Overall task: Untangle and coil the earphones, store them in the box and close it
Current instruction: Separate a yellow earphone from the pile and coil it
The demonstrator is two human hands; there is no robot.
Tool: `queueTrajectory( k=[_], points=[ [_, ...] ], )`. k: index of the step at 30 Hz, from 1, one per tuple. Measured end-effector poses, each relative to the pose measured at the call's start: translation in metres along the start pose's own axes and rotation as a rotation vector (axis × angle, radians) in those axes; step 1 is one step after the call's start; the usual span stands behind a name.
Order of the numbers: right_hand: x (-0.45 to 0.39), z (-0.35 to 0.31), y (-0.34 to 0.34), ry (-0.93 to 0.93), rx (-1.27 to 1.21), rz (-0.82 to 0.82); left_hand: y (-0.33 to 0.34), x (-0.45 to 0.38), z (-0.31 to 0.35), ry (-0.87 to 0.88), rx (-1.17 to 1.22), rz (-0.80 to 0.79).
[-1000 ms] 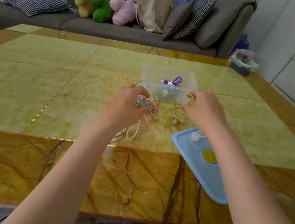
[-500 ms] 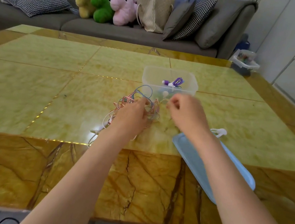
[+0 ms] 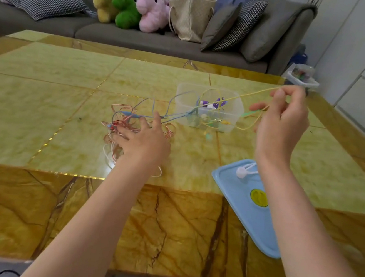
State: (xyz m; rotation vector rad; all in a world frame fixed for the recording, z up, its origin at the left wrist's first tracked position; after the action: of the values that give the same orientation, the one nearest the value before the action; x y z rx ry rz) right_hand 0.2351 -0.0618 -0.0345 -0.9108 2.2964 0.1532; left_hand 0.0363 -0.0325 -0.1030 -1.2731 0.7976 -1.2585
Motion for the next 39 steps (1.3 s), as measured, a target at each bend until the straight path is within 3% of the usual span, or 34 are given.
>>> queueTrajectory(
  k=[3, 6, 12, 16, 19, 26, 32, 35, 39],
  points=[
    [-0.003, 0.004, 0.006, 0.047, 0.095, -0.175, -0.006, -0.001, -0.008, -0.041, -0.042, 0.0],
    [0.002, 0.018, 0.016, 0.223, 0.096, -0.418, -0.018, 0.005, -0.008, 0.059, -0.05, 0.149],
    [0.006, 0.001, 0.023, 0.145, -0.103, -0.515, -0.041, 0.017, 0.011, 0.32, 0.276, 0.412],
    [0.015, -0.013, 0.025, 0.234, -0.495, -0.649, -0.027, 0.012, 0.026, 0.382, 0.419, 0.206],
    [0.02, -0.022, 0.029, 0.297, -0.681, -0.745, -0.013, 0.008, 0.028, 0.365, 0.397, 0.197],
    [0.008, -0.009, 0.024, 0.181, -0.167, -0.67, -0.021, -0.004, 0.007, 0.243, 0.941, 0.157],
    [-0.001, -0.003, 0.017, -0.117, 0.399, -0.52, -0.026, -0.002, 0.006, 0.277, 0.956, 0.125],
    [-0.002, 0.001, 0.018, -0.117, 0.393, -0.513, -0.027, 0.002, 0.01, 0.278, 1.062, 0.063],
    [0.007, 0.008, 0.026, -0.032, 0.287, -0.644, -0.028, 0.005, 0.007, 0.253, 1.223, -0.011]
  ],
)
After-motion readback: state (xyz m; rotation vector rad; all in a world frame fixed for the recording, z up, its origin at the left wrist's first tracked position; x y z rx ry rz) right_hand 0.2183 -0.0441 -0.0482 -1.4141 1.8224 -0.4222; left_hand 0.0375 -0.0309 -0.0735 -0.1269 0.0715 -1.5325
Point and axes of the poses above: each hand's wrist, its own x-axis away from the middle knuckle, its own y-axis out of the palm, z = x × y, the point moved 4 cm from there along -x, towards the middle knuckle, and after that the axes turned 1 degree about -y, right-handed, at the moved point
